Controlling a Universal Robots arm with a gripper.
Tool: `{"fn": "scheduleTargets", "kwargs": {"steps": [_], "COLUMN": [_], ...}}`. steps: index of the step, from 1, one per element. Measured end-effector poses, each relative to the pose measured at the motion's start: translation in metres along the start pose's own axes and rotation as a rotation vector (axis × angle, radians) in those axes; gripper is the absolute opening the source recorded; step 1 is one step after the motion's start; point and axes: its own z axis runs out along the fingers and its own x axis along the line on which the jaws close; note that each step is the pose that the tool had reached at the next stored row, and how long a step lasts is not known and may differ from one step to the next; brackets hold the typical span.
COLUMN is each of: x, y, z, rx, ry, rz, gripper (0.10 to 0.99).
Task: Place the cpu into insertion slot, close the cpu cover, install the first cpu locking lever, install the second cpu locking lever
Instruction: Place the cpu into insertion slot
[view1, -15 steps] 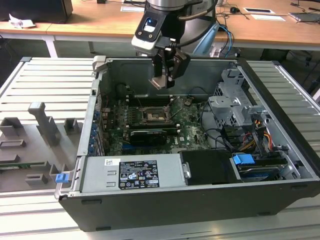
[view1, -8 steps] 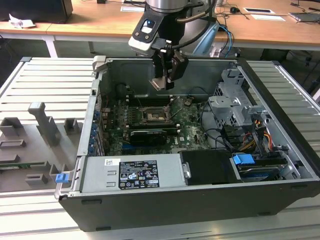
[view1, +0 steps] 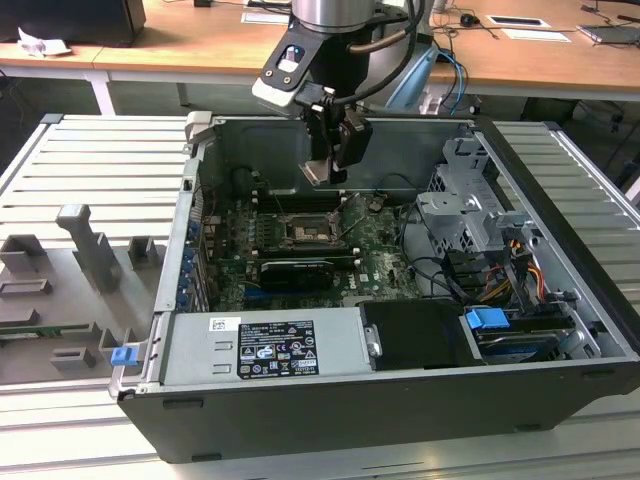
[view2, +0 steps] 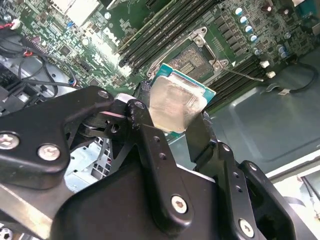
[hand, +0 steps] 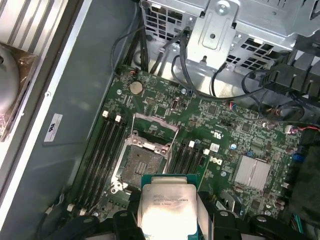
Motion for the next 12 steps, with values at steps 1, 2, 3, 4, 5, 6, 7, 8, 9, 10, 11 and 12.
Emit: {"fn": "scheduleTargets", "kwargs": {"steps": [1, 2, 3, 4, 5, 6, 7, 8, 9, 10, 11, 12], "x": [0.0, 0.0, -0.0001, -0.0001, -0.0001, -0.0001, -0.0001, -0.0002, -0.0002, -0.0002, -0.0002, -0.0002], "y": [0.0, -0.0001, -0.0002, -0.0003, -0.0004, -0.0005, -0.0006, -0.0007, -0.0007, -0.0008, -0.0009, -0.001], "z": [0.0007, 0.0016, 0.0023, 0.0038, 0.0053, 0.0063, 0.0078, 0.0093, 0.0102, 0.0115, 0.0127, 0.0134], "rx": [0.0, 0.0, 0.0, 0.0, 0.0, 0.0, 0.0, 0.0, 0.0, -0.001, -0.001, -0.001], "ry": [-0.0013, -0.0029, -0.0042, -0.0066, -0.0081, -0.0089, -0.0099, -0.0105, -0.0107, -0.0111, -0.0117, -0.0121], "rz": [0.009, 0.021, 0.031, 0.054, 0.073, 0.081, 0.089, 0.094, 0.096, 0.102, 0.109, 0.113], "gripper": [0.525, 0.525, 0.525, 0.525, 0.525, 0.525, 0.525, 0.525, 0.525, 0.525, 0.525, 0.525]}}
